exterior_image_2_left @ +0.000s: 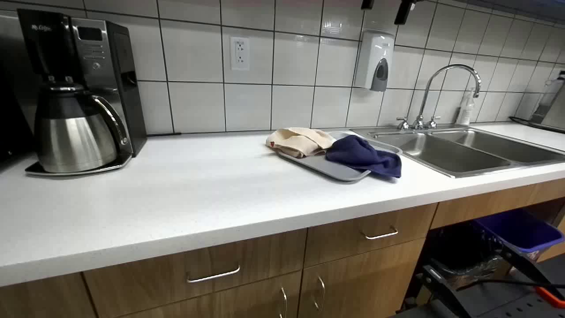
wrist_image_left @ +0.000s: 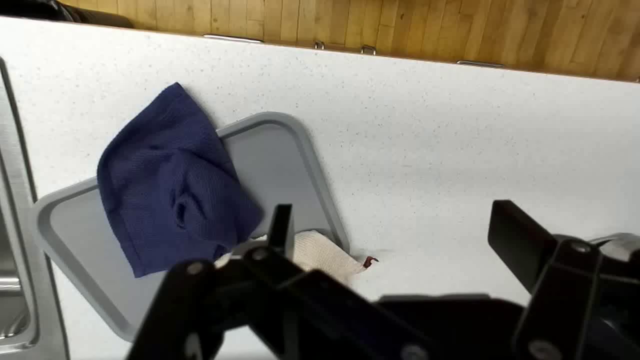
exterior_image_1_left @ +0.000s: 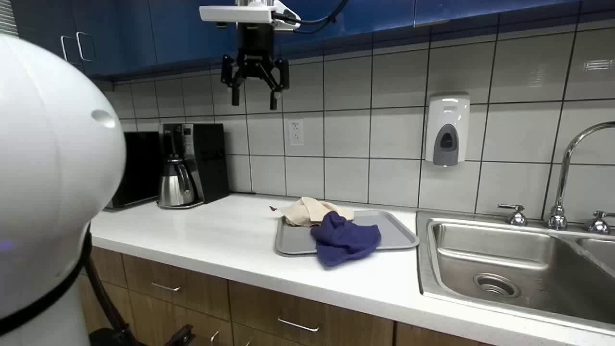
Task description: Pick the cream tea towel and put it on the table to the left of the gray tray, pick the navy blue tea towel and put it on the table to the right of the gray tray
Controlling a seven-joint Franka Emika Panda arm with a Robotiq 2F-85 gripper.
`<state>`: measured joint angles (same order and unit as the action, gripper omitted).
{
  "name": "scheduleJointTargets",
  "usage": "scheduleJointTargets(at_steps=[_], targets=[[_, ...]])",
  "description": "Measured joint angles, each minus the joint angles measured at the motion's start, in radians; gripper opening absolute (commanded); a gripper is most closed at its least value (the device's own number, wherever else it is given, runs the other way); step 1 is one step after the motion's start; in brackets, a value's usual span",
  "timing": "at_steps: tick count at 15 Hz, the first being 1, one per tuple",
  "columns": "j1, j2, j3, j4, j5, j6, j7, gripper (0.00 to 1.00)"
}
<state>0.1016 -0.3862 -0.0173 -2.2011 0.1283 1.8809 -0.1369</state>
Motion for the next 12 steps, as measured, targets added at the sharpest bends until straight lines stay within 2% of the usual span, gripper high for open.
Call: scheduleJointTargets(at_steps=[12], targets=[[0.000, 0.001, 0.011, -0.027, -0.007, 0.023, 0.000, 1.00]])
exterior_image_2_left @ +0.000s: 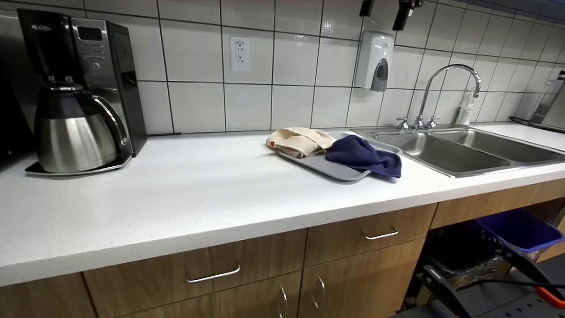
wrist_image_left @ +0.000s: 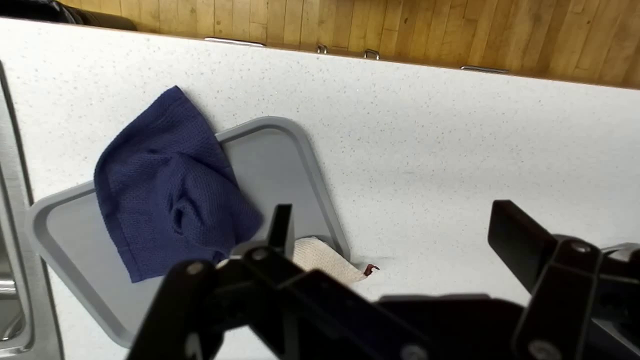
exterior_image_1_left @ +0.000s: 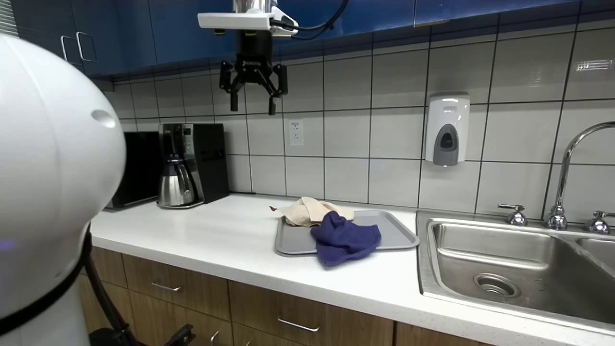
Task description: Pick the cream tea towel and put it on the table to the left of the gray tray, pick the navy blue tea towel and put it on the table to the right of the gray tray
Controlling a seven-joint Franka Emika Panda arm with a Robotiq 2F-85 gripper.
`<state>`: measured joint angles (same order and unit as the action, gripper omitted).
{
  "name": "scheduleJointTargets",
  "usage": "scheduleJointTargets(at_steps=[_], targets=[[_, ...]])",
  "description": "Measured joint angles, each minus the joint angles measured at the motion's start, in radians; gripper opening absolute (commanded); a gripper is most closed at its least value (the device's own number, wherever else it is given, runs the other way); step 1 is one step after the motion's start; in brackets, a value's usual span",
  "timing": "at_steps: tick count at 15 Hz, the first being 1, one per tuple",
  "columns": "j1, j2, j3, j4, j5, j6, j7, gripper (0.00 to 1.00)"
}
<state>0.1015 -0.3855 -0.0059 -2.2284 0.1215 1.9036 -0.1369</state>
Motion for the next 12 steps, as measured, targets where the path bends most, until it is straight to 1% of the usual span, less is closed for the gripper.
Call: scheduleJointTargets(at_steps=[6, 9, 12], targets=[[-0.002, 0.000, 0.016, -0.080, -0.050, 0.105, 0.020, 1.00], [-0.011, 0.000, 0.021, -0.129, -0.087, 0.170, 0.063, 1.00], [-0.020, 0.000, 0.022, -0.173, -0.096, 0.240, 0.103, 1.00]])
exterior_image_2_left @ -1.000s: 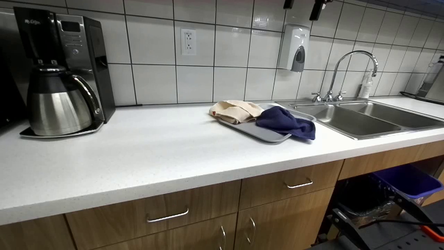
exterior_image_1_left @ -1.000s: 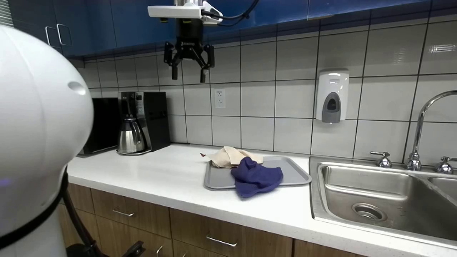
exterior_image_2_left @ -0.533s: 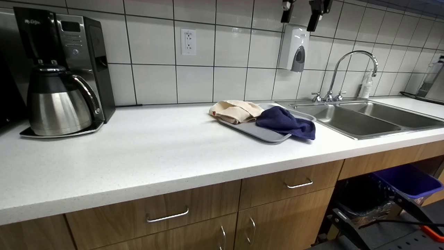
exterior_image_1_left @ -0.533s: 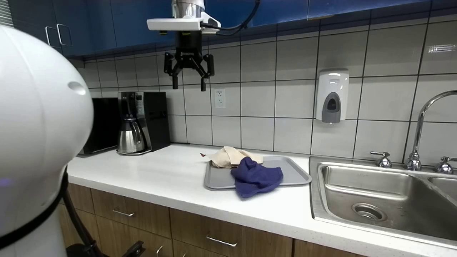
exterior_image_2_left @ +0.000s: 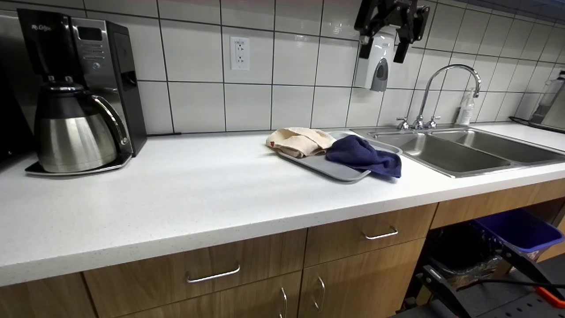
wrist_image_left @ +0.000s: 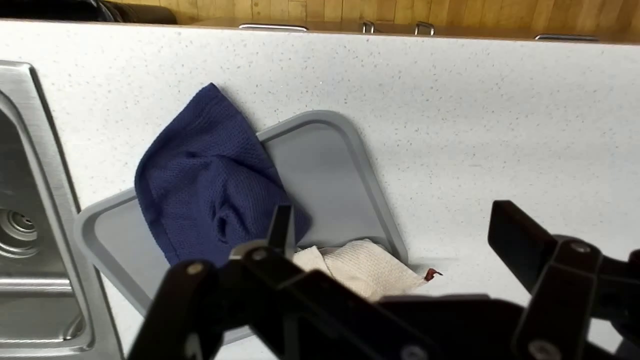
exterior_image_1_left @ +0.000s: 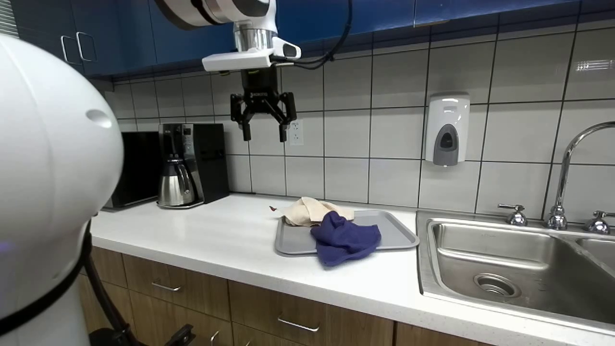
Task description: Pick the cream tea towel and put it on the table to the left of the gray tray, pick the navy blue tea towel and put it on the table to the right of the gray tray
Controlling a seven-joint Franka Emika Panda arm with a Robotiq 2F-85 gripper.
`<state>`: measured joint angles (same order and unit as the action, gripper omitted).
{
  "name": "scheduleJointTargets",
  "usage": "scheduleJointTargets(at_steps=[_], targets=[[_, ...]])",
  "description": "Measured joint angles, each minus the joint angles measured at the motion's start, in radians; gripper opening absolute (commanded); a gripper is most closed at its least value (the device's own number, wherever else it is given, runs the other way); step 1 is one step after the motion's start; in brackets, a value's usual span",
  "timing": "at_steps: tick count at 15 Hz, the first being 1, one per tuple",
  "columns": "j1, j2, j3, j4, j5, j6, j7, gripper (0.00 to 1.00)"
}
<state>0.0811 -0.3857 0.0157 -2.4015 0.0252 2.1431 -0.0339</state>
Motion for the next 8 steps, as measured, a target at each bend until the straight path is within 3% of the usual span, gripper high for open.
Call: scheduleJointTargets(at_steps=[8], targets=[[-0.006, 0.056, 0.013, -0.058, -0.011, 0.177, 0.113, 1.00]])
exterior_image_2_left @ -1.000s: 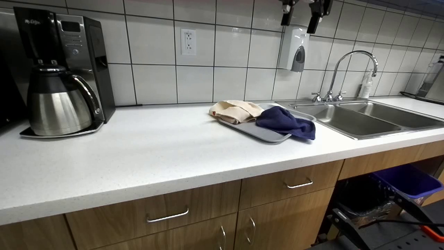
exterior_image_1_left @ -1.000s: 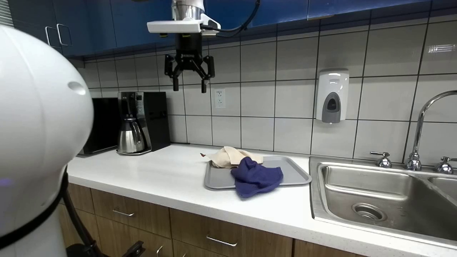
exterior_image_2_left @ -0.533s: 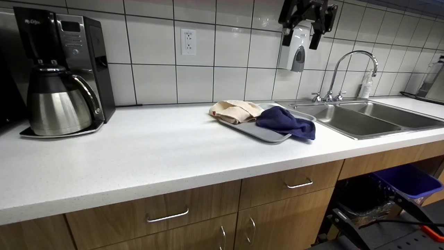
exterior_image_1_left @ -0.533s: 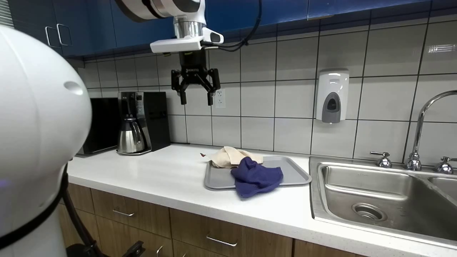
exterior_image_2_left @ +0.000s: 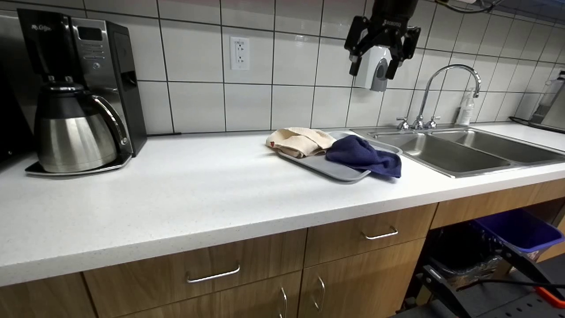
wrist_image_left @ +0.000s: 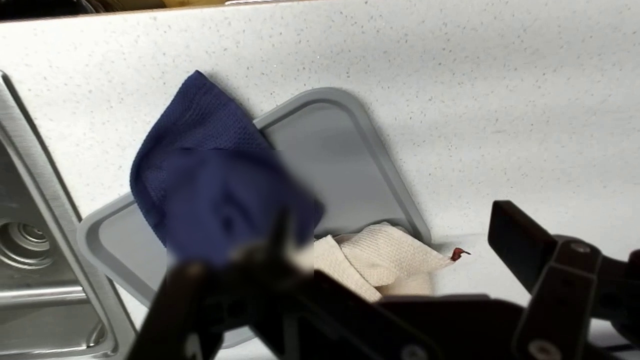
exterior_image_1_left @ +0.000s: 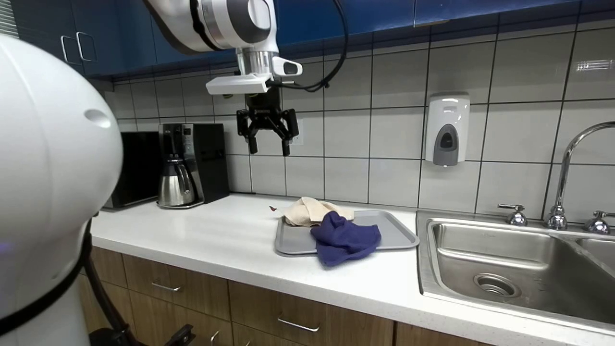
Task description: Pick the cream tea towel and put it on the table to the left of the gray tray, pick the navy blue tea towel and put it on the table to the right of the gray tray
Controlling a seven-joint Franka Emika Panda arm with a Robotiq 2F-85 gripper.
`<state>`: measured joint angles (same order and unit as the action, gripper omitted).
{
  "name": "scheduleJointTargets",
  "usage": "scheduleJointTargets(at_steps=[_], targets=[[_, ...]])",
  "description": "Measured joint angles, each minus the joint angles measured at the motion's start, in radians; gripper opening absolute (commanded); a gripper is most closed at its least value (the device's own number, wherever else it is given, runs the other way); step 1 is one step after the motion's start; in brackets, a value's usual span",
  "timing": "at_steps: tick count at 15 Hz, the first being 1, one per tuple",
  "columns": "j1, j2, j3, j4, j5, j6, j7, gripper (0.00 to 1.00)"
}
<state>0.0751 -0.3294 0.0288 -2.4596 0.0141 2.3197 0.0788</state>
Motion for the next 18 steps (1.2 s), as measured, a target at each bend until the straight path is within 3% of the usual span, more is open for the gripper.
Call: scheduleJointTargets(at_steps=[7, 18], targets=[[-0.003, 0.172, 0.029, 0.051, -0.085, 0.146, 0.109, 1.00], [0.020, 0.517, 0.030, 0.323, -0.289, 0.189, 0.300, 1.00]])
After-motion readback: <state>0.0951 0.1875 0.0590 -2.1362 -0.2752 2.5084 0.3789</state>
